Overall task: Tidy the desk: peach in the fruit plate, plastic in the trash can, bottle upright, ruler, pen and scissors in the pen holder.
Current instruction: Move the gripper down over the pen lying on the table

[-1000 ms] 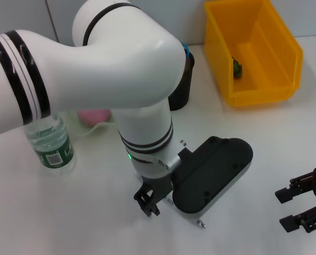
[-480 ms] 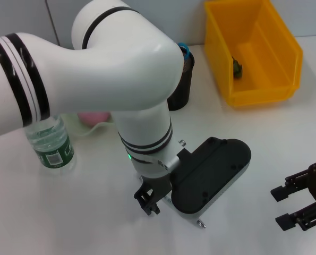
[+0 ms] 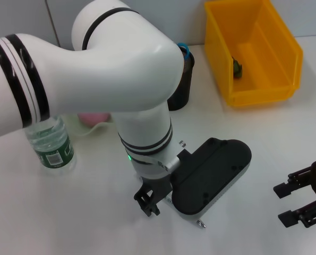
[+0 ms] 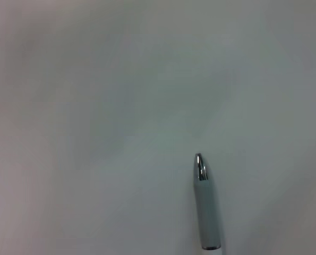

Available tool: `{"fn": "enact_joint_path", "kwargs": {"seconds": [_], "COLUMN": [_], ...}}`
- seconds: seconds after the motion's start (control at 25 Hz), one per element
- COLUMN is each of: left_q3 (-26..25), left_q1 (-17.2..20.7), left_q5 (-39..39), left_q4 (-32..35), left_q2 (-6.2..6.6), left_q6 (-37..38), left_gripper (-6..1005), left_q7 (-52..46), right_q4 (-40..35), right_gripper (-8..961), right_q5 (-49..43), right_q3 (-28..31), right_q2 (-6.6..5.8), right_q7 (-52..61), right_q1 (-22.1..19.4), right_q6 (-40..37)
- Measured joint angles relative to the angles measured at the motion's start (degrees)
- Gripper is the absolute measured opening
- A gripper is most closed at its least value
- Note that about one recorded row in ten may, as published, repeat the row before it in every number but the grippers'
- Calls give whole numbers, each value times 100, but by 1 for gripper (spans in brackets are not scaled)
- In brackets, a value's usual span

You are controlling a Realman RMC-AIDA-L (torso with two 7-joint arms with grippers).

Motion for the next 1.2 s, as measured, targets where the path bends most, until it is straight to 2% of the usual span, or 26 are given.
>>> {"fn": "enact_joint_path", "kwargs": {"seconds": [0.48,0.8,1.2], "left_q3": [0,0,-4], "left_q1": [23,59,57], "left_q5": [-67,-78,-43], "left_q4": [49,1,-22], "left_q2": [0,0,0], "left_q6": [75,57,60], "left_gripper": [620,619,601], "left_q7": [-155,-170,-160], "right_q4": [-431,-831,-886], "right_gripper": [751,750,749], "right_q5": [160,245,264], "right_q3": [39,39,-2], "right_q2": [97,100,100], "right_q7": [-330,-331,-345], "right_q1": [-3,31,116], "right_q6": [-10,-64,-44]}}
